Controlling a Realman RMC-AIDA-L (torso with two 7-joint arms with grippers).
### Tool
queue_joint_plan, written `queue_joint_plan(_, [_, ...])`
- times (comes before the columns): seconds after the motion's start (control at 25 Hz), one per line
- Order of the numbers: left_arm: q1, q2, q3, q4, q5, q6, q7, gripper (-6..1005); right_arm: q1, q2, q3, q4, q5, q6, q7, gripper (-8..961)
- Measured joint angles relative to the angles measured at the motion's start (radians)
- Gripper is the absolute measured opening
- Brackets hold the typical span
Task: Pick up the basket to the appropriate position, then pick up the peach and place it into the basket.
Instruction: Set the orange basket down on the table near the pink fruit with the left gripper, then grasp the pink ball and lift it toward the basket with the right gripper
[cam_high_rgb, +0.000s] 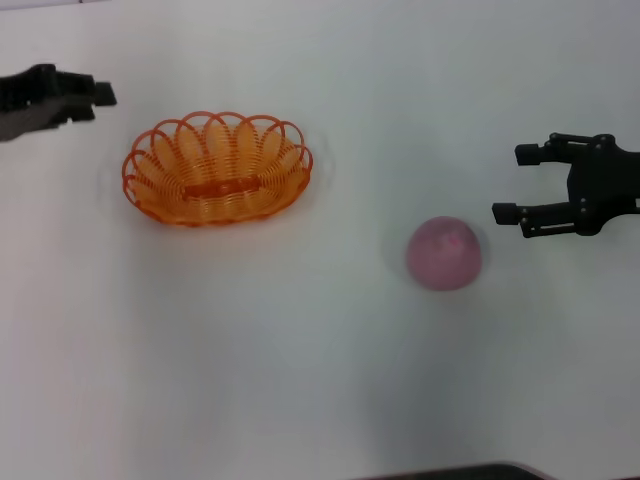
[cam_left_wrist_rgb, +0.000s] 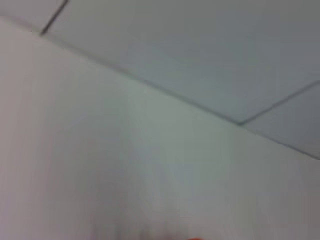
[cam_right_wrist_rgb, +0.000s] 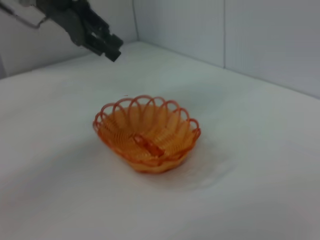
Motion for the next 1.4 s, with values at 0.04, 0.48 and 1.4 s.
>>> queue_joint_plan(0.04, [0.009,0.000,0.001,0.002,-0.027,-0.002,0.058,372,0.001,0.003,0.006,0.000,0.004,0.000,0.011,929])
queue_joint_plan(0.48, [0.081,-0.010,0.011,-0.017,-0.161,0.155,0.829,448,0.031,0.024,0.016,0.009,0.053,-0.001,0.229,929])
queue_joint_plan(1.4, [0.276,0.009,-0.232,-0.190,-0.184,0.368,1.300,891,0.154,-0.027,-0.140,-0.027,0.040,-0.022,0.480,929])
